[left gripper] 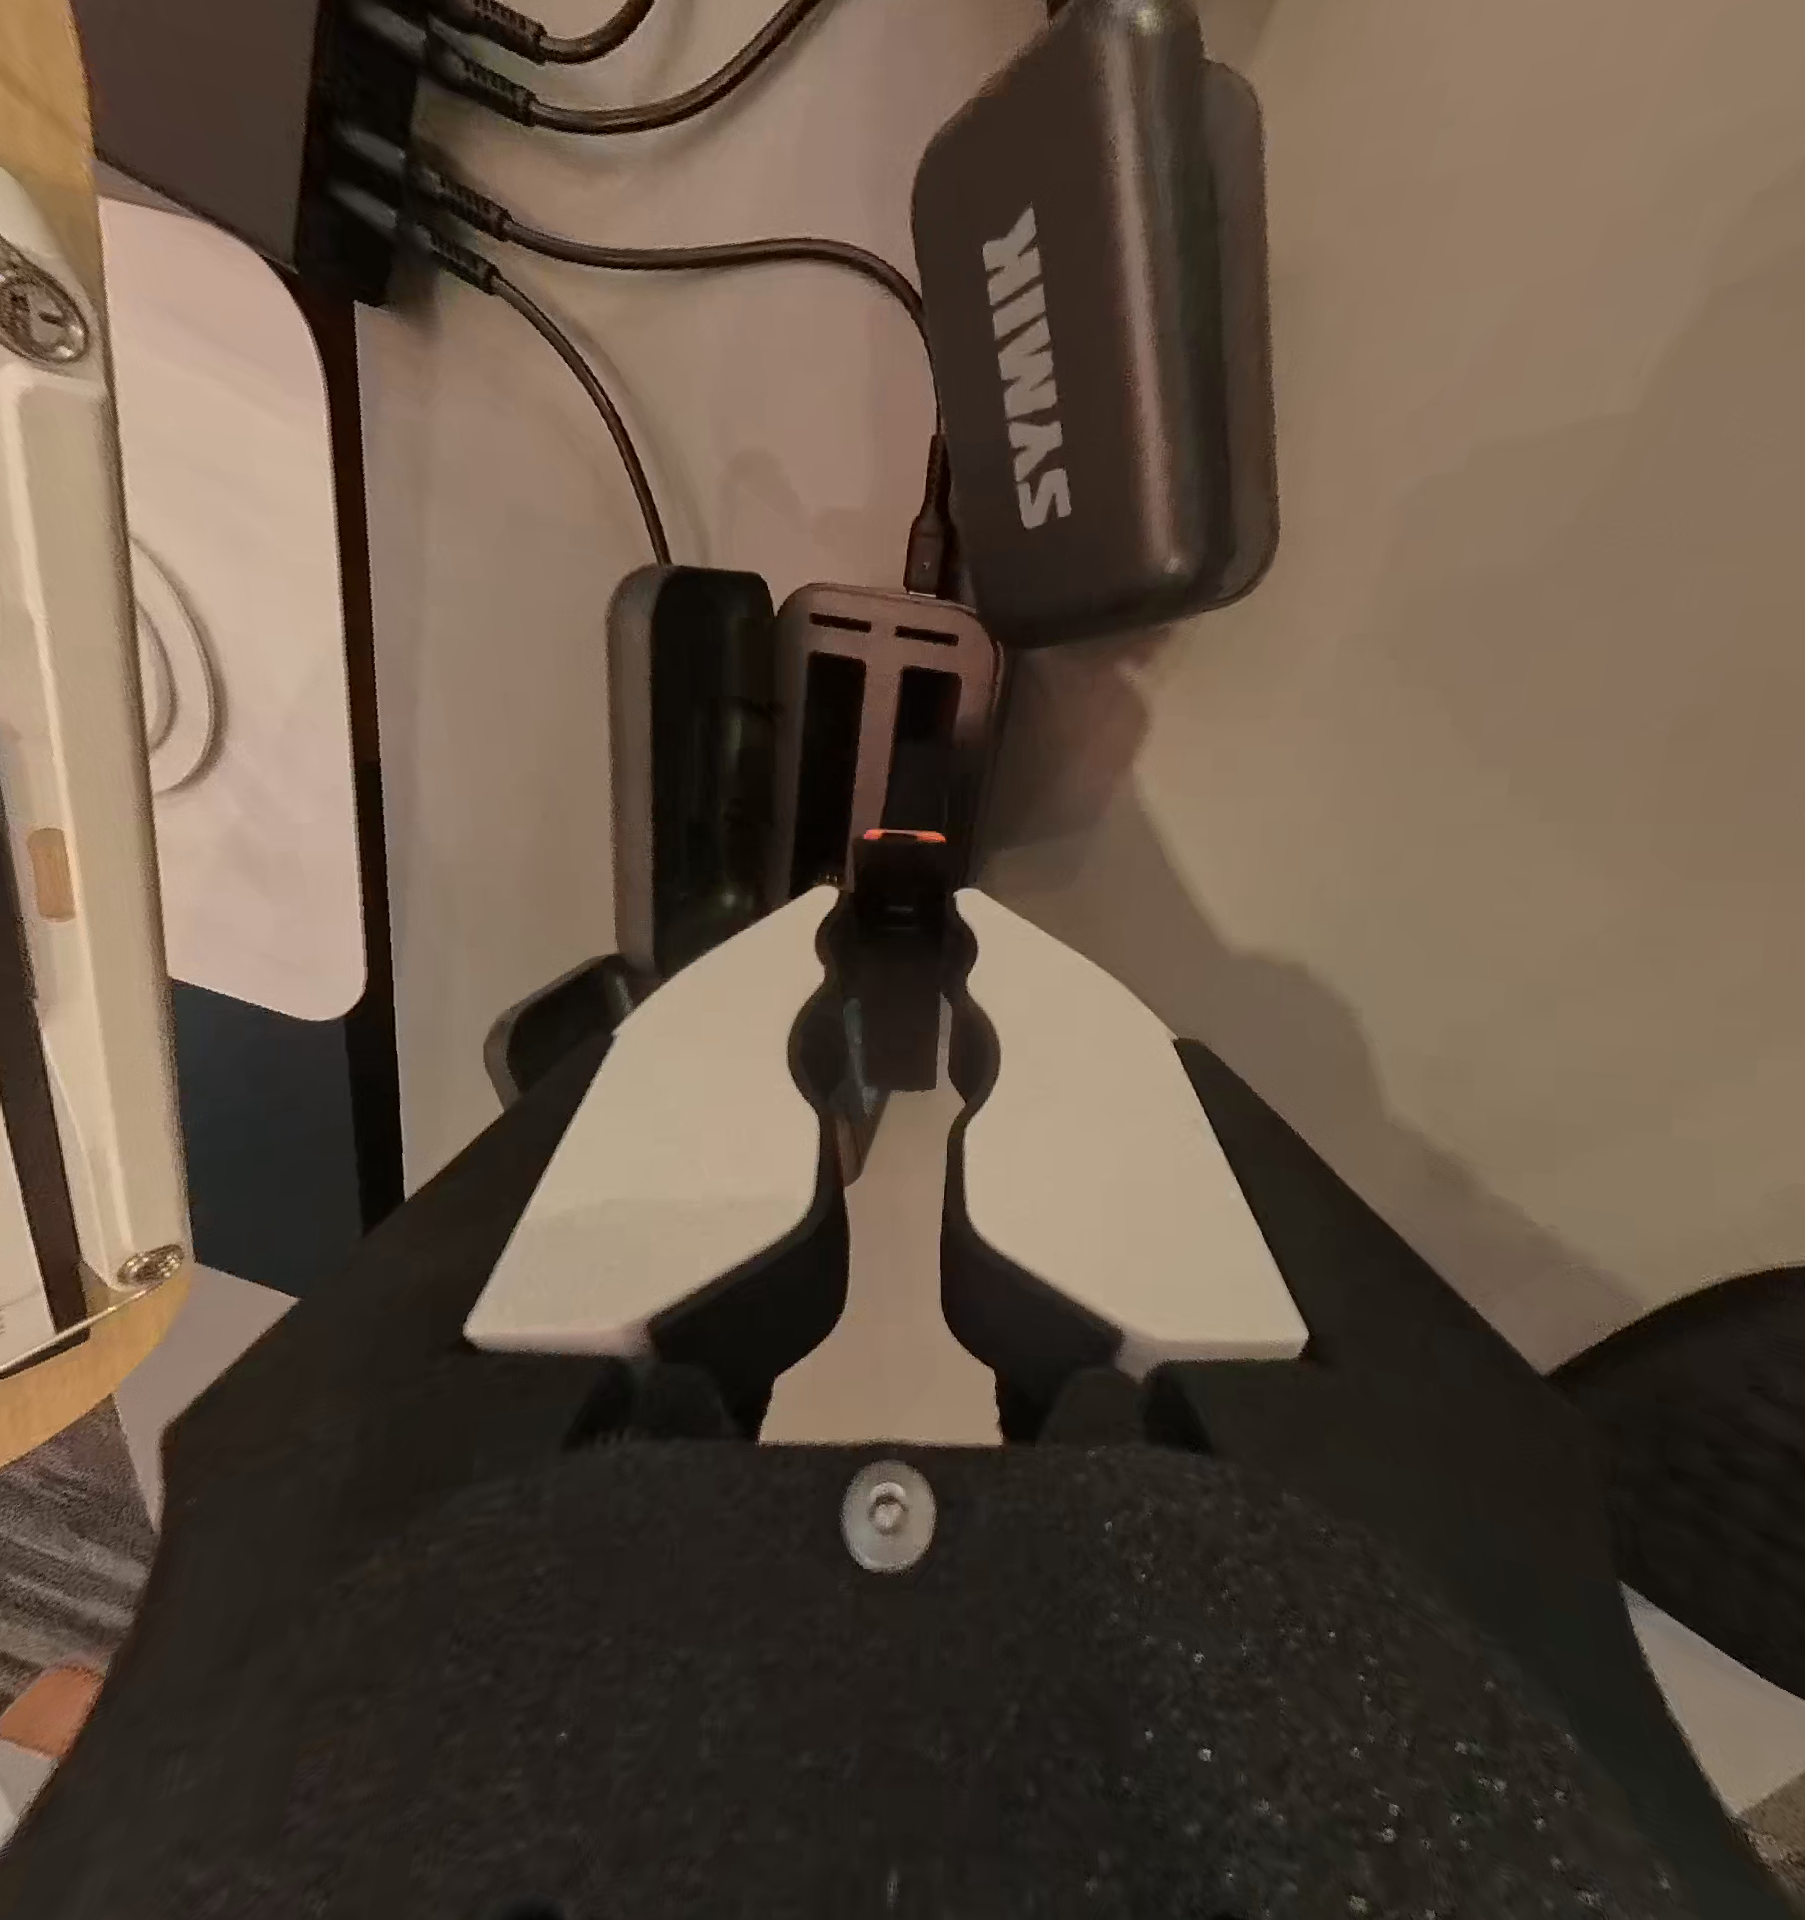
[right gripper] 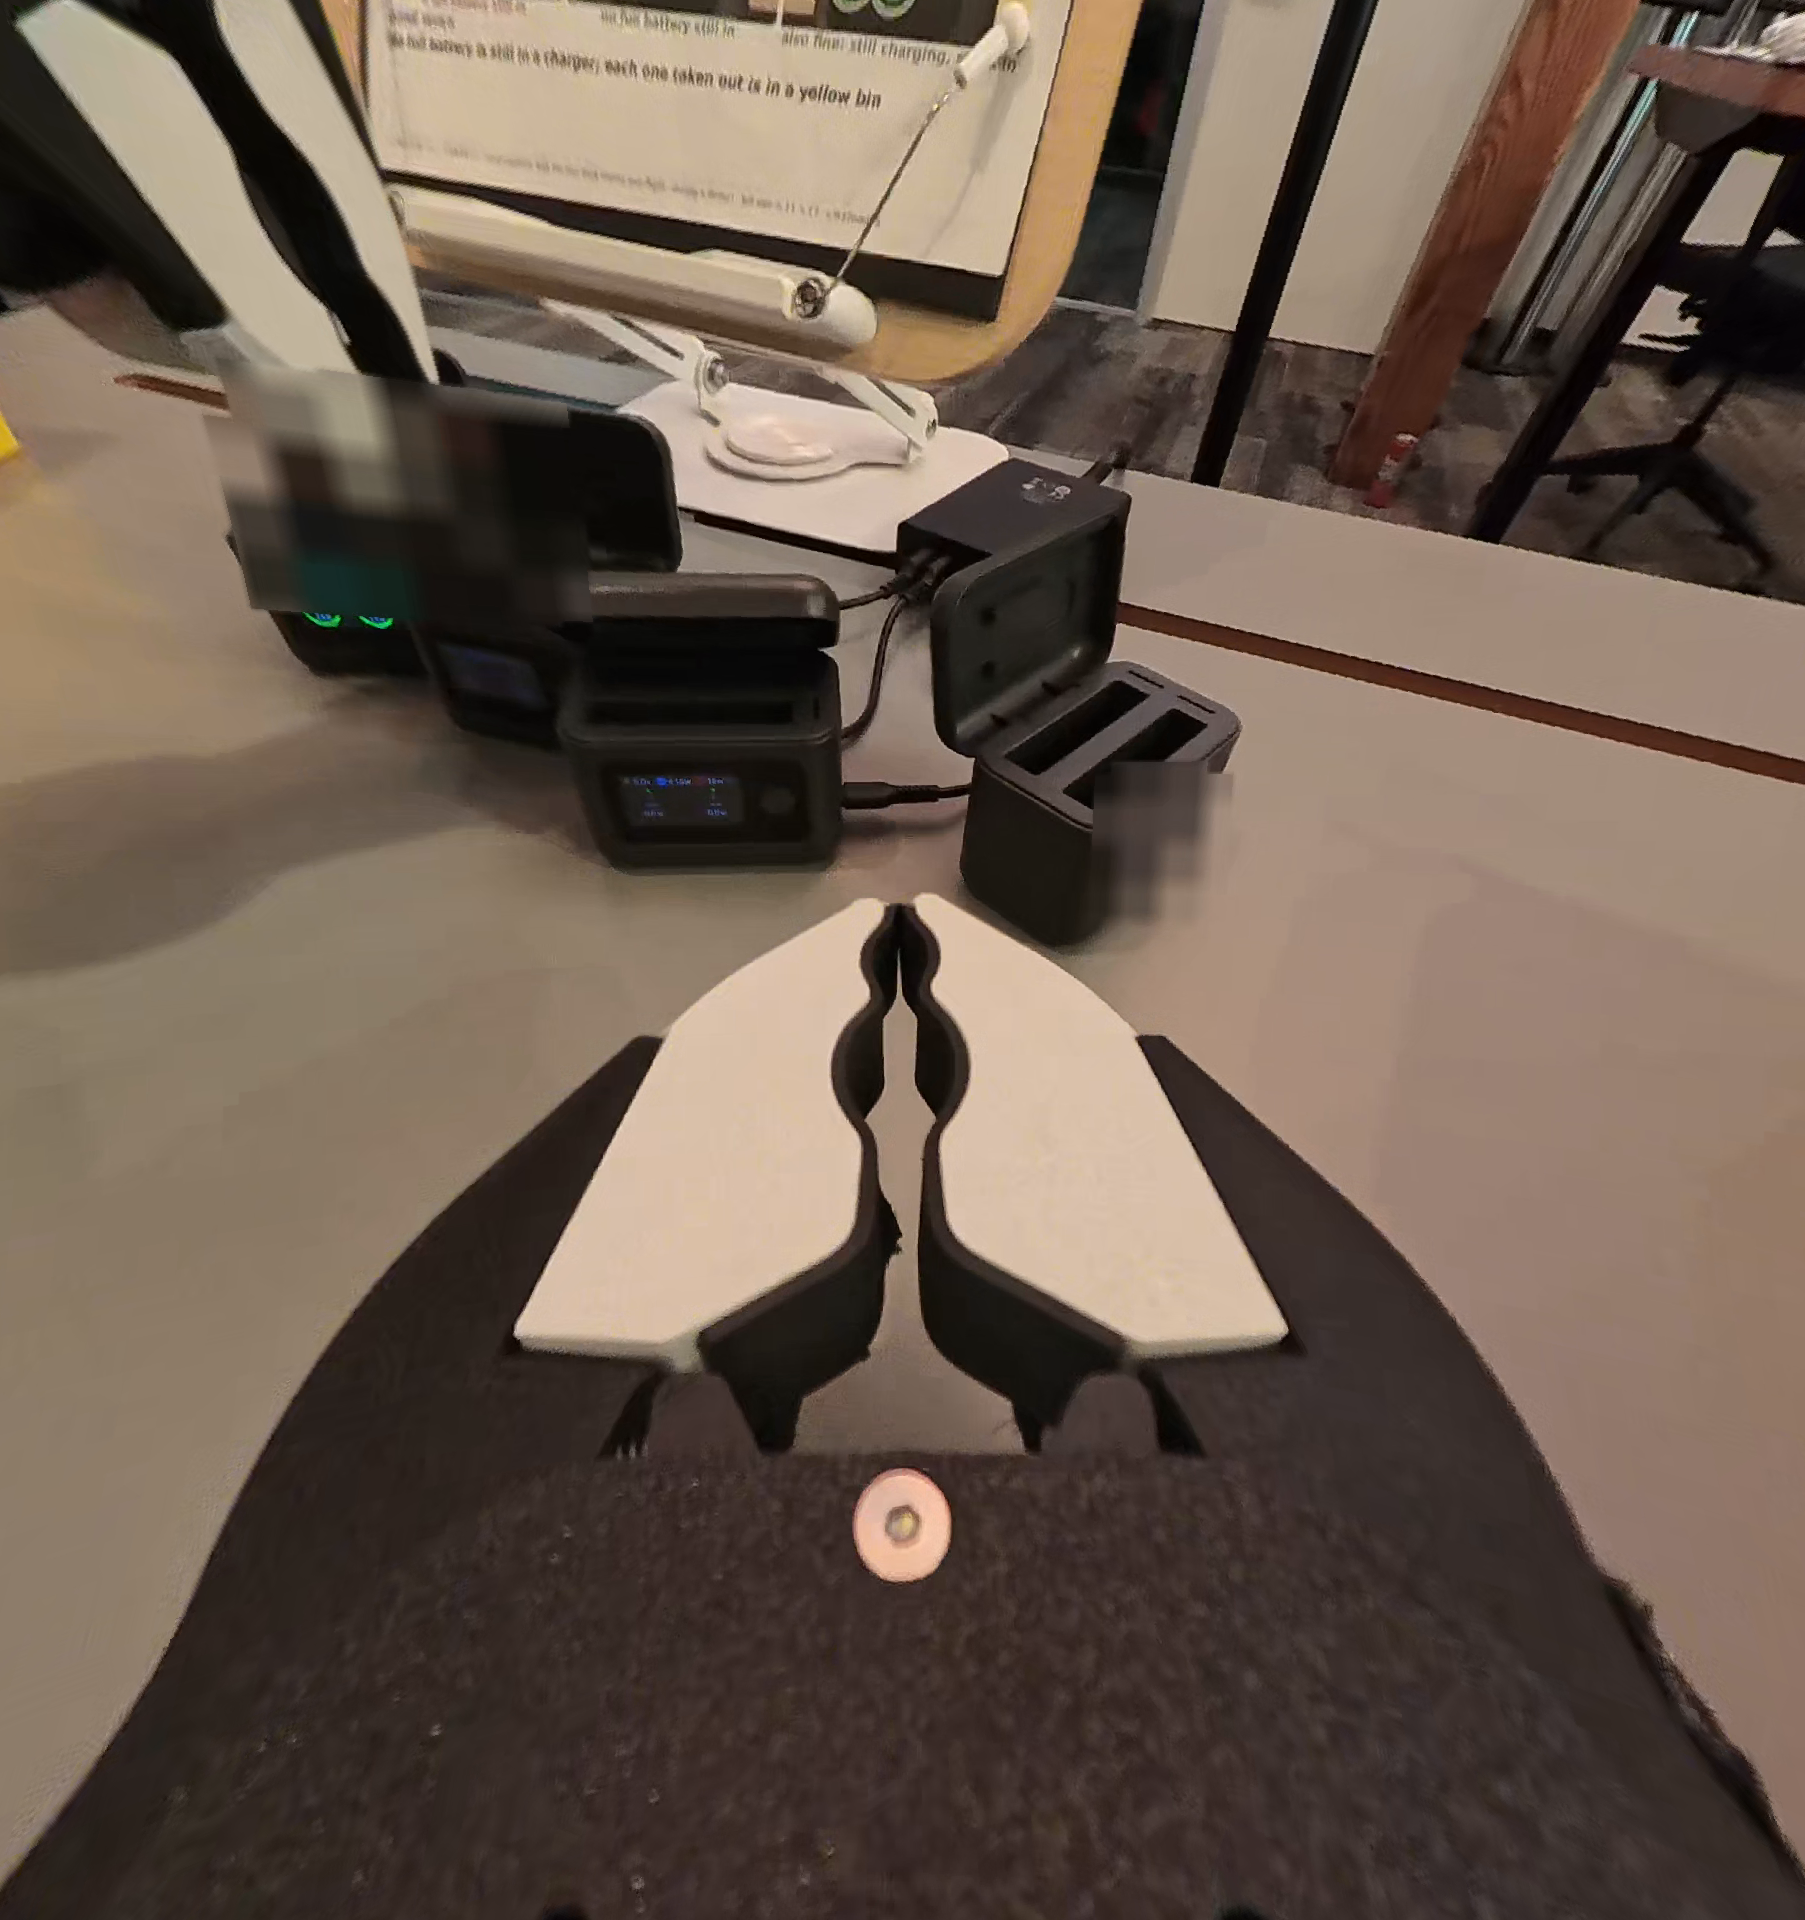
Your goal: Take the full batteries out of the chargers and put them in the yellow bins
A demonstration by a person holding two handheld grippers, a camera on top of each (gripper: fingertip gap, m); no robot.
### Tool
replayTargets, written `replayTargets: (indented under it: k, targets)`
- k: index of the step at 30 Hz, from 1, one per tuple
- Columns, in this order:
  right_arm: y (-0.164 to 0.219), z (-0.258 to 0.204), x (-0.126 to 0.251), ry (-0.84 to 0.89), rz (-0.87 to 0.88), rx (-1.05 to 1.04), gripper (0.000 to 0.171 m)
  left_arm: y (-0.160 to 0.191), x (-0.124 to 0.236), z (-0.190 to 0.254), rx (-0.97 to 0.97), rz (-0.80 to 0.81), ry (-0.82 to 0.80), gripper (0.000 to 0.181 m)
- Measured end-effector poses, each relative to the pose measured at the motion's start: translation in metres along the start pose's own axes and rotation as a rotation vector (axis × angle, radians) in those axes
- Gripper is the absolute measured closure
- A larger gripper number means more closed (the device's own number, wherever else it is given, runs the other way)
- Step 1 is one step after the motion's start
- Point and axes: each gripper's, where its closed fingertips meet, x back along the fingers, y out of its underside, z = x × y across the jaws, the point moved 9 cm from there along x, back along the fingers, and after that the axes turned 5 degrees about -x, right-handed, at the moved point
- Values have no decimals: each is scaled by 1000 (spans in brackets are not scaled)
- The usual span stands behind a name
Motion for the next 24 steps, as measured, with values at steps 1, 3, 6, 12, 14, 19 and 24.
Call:
replayTargets:
  k: [1,3,6,12,14,19,24]
  targets:
    - [0,-1,-1,-4,-7,12,171,-2,-1,-2,0,-6,4,166]
    - [2,-3,-2,-11,-21,34,171,-5,-2,-4,-1,-27,8,166]
    - [4,-7,-3,-30,-43,54,171,-11,-4,-5,-13,-58,15,165]
    - [4,-12,-3,-53,-59,78,171,-18,-13,-3,-58,-142,40,165]
    - [3,-14,-2,-60,-57,80,171,-20,-17,-3,-65,-156,48,165]
    - [1,-15,1,-61,-44,75,171,-24,-24,-3,-64,-156,52,166]
    - [-1,-14,3,-71,-29,55,171,-27,-33,-2,-59,-125,46,165]
